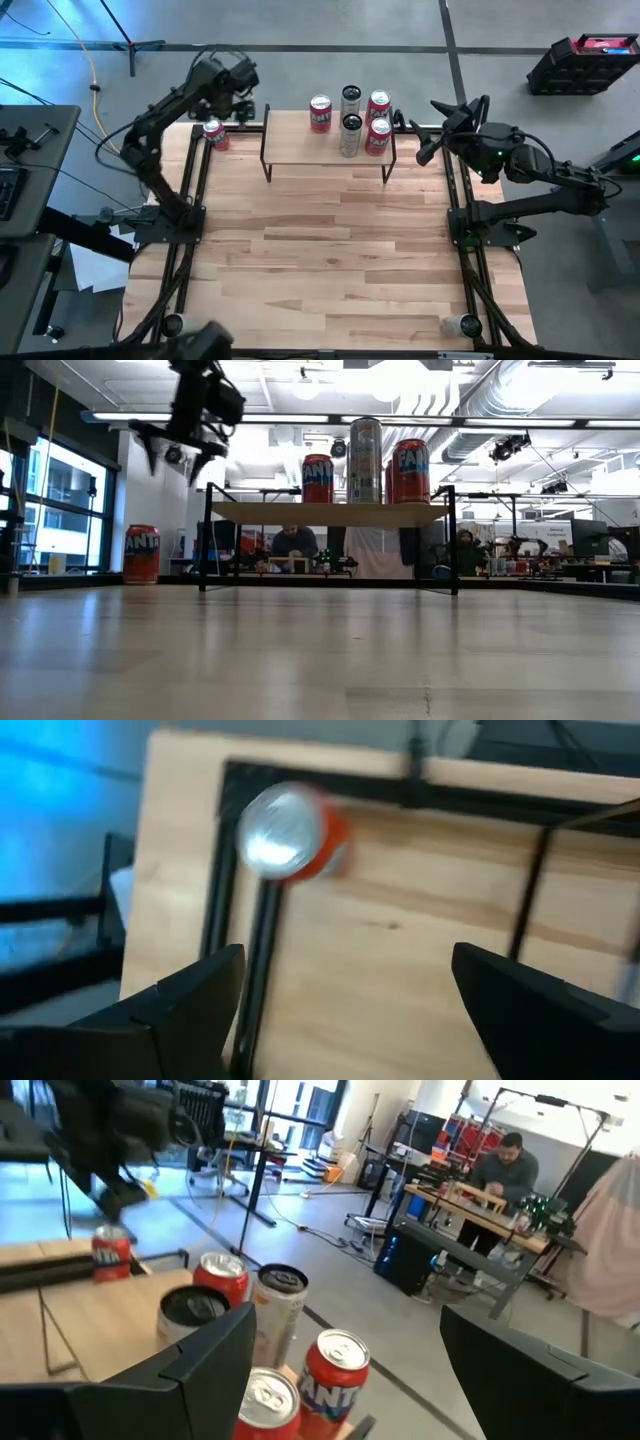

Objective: Place canned beverage on shelf
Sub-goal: Put the red soda can aligned with the other red soda can on the shelf

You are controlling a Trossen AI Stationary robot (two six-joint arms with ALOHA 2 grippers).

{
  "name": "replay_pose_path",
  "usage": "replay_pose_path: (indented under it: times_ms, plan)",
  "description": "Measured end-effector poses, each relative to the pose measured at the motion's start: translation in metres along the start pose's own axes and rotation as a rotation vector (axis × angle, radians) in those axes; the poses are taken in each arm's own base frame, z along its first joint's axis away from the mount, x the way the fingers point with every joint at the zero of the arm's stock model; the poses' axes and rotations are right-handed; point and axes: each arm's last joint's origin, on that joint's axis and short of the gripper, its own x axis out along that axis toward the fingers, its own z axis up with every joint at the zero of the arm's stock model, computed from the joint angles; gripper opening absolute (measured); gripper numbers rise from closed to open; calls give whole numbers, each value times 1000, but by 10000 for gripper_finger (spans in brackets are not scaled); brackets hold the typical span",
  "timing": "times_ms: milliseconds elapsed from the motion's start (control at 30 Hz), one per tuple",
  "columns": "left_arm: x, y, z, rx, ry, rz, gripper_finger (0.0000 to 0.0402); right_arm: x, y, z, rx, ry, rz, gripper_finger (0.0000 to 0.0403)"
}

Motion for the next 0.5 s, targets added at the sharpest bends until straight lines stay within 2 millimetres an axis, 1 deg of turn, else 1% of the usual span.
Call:
replay_pose_path:
  times_ms: [133, 233, 367, 500]
  plan:
    - [6, 17, -38, -124, -39, 36, 349, 0, 0, 0, -47, 2, 1, 303]
    - [17, 22, -58, -239, -129, -33, 349, 0, 0, 0, -67, -2, 10, 303]
    - [38, 22, -68, -345, -233, -158, 349, 0, -1, 1, -79, -18, 44, 303]
    - [61, 25, -66, -424, -267, -195, 349, 0, -5, 1, -61, -28, 44, 303]
